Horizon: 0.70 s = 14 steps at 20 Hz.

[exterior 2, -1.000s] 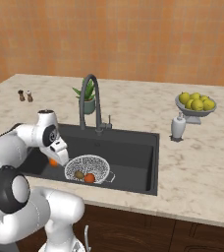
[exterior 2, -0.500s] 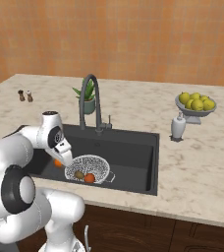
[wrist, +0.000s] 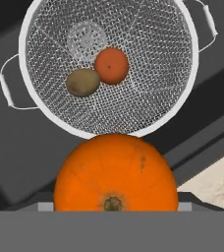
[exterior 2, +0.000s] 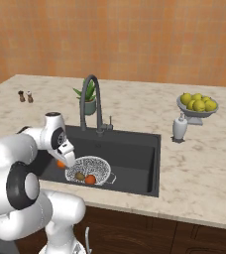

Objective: Put the colander in the sink, put the orange, orange, kiwi in the colander, and turn on the sink faucet and pour water over the colander.

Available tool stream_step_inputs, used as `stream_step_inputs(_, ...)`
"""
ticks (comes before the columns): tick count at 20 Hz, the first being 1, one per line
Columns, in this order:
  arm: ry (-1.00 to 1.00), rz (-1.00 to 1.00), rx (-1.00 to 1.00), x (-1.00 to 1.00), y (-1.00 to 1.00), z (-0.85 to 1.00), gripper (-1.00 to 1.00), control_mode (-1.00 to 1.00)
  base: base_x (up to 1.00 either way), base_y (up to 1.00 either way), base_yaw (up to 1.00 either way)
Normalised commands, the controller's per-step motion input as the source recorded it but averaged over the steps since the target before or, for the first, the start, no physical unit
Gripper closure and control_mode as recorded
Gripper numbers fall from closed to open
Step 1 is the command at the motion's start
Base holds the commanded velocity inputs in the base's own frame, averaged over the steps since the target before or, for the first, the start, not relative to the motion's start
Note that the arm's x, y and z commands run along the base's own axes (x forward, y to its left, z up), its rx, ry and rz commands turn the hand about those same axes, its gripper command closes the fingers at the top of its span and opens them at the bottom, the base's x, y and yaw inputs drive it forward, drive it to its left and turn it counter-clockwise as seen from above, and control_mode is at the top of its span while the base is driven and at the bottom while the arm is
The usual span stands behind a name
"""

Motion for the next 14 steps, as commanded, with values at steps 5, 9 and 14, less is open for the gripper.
stream_step_inputs(5, 0.00, 0.00, 0.00, 0.23, -0.03, -0.03, 1.00, -1.00, 0.00, 0.00, 0.00)
stream_step_inputs(9, 0.00, 0.00, 0.00, 0.20, -0.08, -0.04, 1.00, -1.00, 0.00, 0.00, 0.00)
stream_step_inputs(14, 0.00, 0.00, 0.00, 0.21, -0.01, -0.04, 1.00, -1.00, 0.00, 0.00, 0.00)
